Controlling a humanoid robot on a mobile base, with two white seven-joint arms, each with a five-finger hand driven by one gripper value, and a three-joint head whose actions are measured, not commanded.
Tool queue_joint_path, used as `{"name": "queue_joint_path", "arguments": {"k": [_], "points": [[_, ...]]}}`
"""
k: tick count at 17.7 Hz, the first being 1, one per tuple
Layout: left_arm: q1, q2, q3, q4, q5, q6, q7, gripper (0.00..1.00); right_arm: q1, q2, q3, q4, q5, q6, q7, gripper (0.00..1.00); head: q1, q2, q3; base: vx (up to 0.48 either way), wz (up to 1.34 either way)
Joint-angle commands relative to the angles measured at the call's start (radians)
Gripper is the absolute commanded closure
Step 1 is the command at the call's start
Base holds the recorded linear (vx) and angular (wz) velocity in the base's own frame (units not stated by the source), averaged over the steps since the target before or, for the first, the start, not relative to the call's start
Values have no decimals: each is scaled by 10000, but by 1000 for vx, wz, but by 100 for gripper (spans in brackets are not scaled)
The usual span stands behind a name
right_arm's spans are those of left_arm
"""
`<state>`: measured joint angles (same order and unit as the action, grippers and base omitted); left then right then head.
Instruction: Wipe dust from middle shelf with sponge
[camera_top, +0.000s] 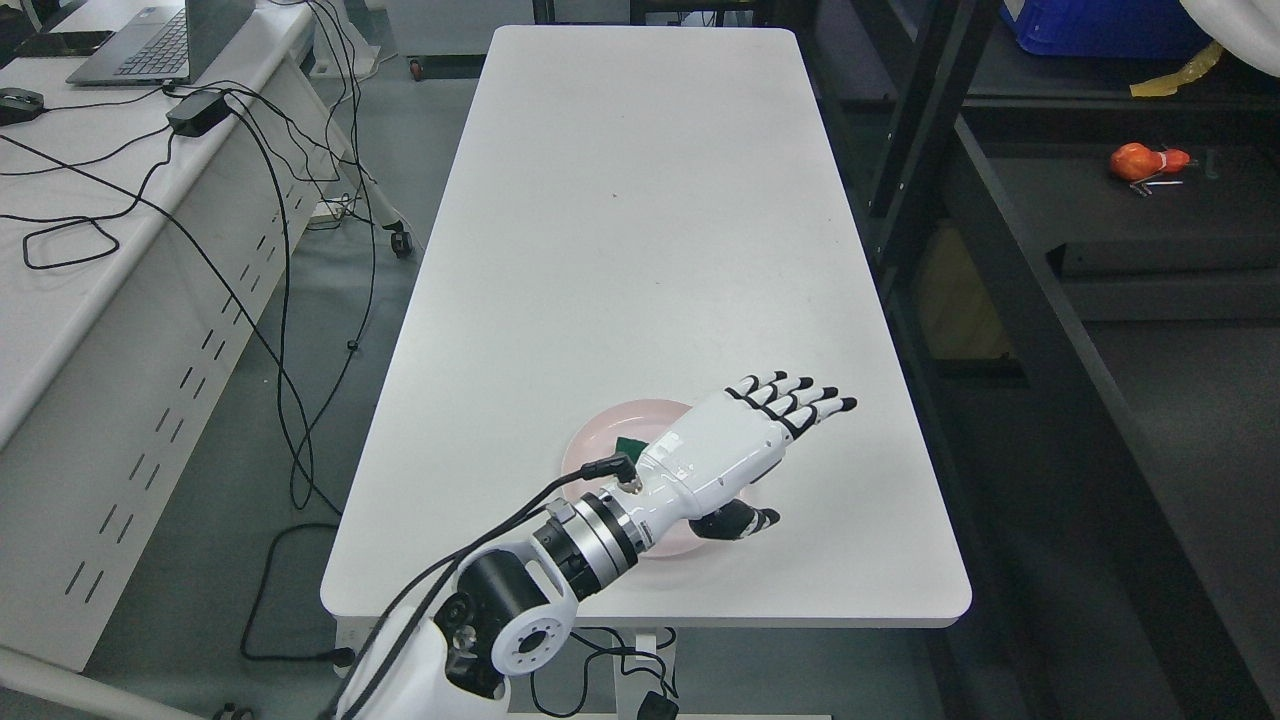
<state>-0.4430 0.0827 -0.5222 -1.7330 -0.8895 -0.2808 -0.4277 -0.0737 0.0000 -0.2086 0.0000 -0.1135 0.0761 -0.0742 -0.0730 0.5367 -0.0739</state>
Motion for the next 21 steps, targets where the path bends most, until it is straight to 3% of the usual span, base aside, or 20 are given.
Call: {"name": "queue_joint_path", "arguments": {"k": [1, 3, 7, 10, 13, 21], "points": [[-1200, 2302, 1982, -219, -2, -2954, -3276, 4, 1, -175, 0, -175, 0, 6, 5, 0, 0, 0, 0, 0, 0], [-1093, 2454, 2474, -265, -17, -3465, -4034, 4, 1, -175, 0, -175, 0, 6, 5, 0, 0, 0, 0, 0, 0], [-1215, 3681, 3471, -219, -2, -3634, -4052, 4, 1, -175, 0, -175, 0, 6, 5, 0, 0, 0, 0, 0, 0], [-1231, 3821, 4056, 25, -17, -3850, -4068, 4, 1, -175, 0, -175, 0, 6, 5, 0, 0, 0, 0, 0, 0], [-1398, 3622, 3920, 637, -185, -3865, -3975, 7, 1, -175, 15, -175, 0, 6, 5, 0, 0, 0, 0, 0, 0], [-2504, 2119, 2909, 2158, -1550, -3865, -3225, 7, 1, -175, 0, -175, 0, 6, 5, 0, 0, 0, 0, -3, 0]]}}
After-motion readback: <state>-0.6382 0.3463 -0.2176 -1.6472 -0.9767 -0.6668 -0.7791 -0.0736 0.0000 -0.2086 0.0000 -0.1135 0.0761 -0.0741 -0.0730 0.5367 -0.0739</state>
